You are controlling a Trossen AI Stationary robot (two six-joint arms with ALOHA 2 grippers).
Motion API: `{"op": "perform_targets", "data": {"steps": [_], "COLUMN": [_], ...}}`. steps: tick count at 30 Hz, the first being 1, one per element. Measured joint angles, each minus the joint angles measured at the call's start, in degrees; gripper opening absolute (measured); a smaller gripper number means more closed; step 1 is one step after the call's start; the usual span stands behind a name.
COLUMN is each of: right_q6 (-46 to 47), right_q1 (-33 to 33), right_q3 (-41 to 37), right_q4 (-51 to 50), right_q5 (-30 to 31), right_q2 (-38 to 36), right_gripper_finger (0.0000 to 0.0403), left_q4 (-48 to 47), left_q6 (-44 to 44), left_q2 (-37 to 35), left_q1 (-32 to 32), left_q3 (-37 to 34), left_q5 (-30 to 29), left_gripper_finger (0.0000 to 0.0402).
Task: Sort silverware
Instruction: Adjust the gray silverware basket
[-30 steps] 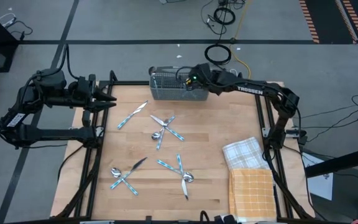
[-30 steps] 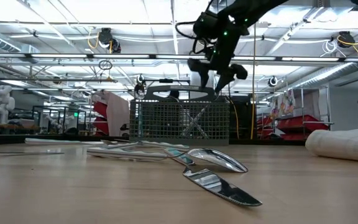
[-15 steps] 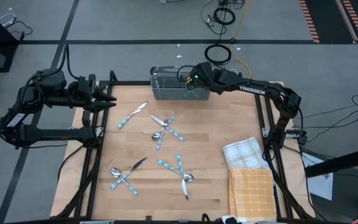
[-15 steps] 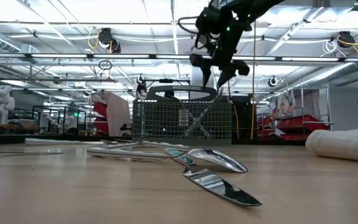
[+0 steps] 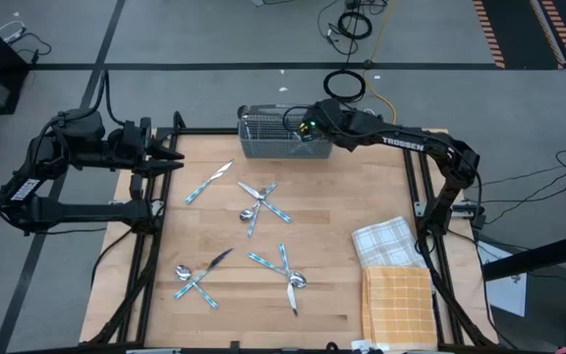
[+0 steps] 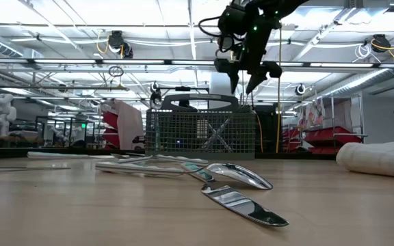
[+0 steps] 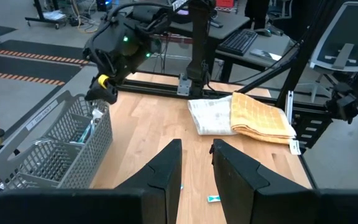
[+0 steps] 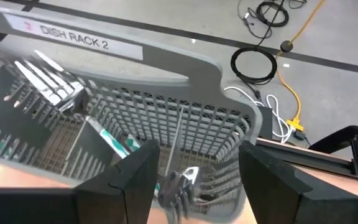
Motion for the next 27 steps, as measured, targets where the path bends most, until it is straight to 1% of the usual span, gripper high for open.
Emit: {"op": "perform_targets", "data": {"steps": [4, 8, 11, 13, 16, 23, 25, 27], "right_q6": [0.7, 4.6, 7.5, 9.4, 12.5, 16.9, 18.6, 20.2], "right_q1": [0.9, 3.2, 5.5, 7.0, 9.1, 10.2, 10.2, 10.2], "right_q3": [-0.1, 0.0, 0.0, -1.1, -4.8, -17.3, -19.8, -21.2], "right_q4": [-2.7, -7.3, -10.3, -10.1, -4.9, 16.5, 20.1, 21.4], "right_q5": [0.8, 5.2, 7.6, 8.2, 8.5, 8.4, 8.4, 8.9], "right_q2": [-4.3, -8.3, -8.9, -8.3, -7.2, -6.6, -6.6, -6.6], "right_gripper_finger": [0.0208, 0.0208, 0.0208, 0.0208, 0.0208, 0.0208, 0.0208, 0.0208], "left_q4": [0.0, 0.0, 0.0, 0.0, 0.0, 0.0, 0.0, 0.0], "left_q6": [0.0, 0.0, 0.0, 0.0, 0.0, 0.0, -0.1, -0.1], "left_q2": [0.0, 0.0, 0.0, 0.0, 0.0, 0.0, 0.0, 0.0], "left_q1": [0.0, 0.0, 0.0, 0.0, 0.0, 0.0, 0.0, 0.0], "left_q3": [0.0, 0.0, 0.0, 0.0, 0.0, 0.0, 0.0, 0.0], "left_q5": [0.0, 0.0, 0.0, 0.0, 0.0, 0.0, 0.0, 0.0], "left_gripper_finger": [0.0095, 0.0095, 0.0095, 0.0095, 0.0095, 0.0095, 0.0095, 0.0095]}}
